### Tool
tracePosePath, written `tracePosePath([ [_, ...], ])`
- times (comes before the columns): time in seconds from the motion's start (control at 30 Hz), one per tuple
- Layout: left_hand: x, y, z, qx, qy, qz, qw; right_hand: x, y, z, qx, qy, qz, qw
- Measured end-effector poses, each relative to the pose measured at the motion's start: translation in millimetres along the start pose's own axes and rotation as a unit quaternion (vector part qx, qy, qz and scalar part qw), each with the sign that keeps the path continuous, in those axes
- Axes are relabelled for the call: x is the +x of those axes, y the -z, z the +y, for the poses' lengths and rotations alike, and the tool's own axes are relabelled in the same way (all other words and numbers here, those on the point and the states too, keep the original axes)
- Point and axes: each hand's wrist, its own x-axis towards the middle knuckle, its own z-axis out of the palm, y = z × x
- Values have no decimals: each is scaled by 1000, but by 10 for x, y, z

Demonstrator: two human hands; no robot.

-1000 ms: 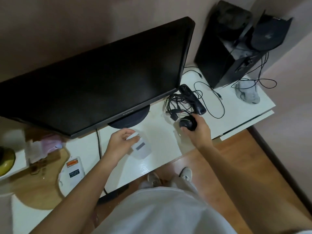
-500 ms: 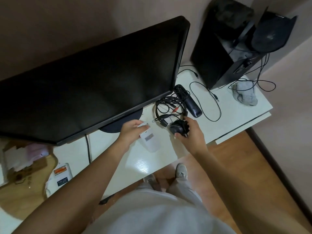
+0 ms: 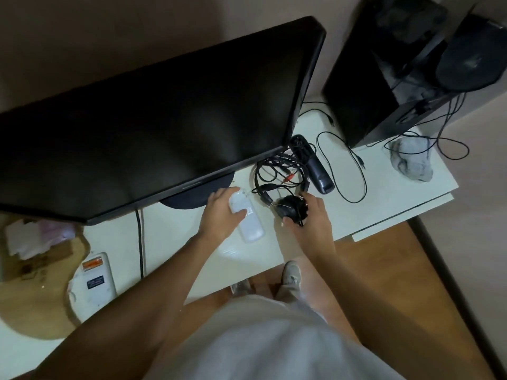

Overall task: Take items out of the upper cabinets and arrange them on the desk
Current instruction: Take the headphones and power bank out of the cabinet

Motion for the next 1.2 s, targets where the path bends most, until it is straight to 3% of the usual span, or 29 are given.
tracePosePath([
  [0.23, -335, -35, -191, 87, -22, 71, 993, -34, 78, 24, 6, 3, -42, 999],
  [0.4, -660, -252, -348, 165, -47, 17, 985, -11, 102, 30, 10, 17, -39, 999],
  [0.73, -484, -306, -166, 192, -50, 13, 980, 75, 157, 28, -1, 33, -44, 999],
  [1.03, -1028, -346, -61, 219, -44, 67, 972, -181, 316, 162, -129, 193, -43, 972],
  [1.2, -1571, -395, -12, 231, -30, 125, 965, -241, 381, 307, -186, 249, -102, 945],
])
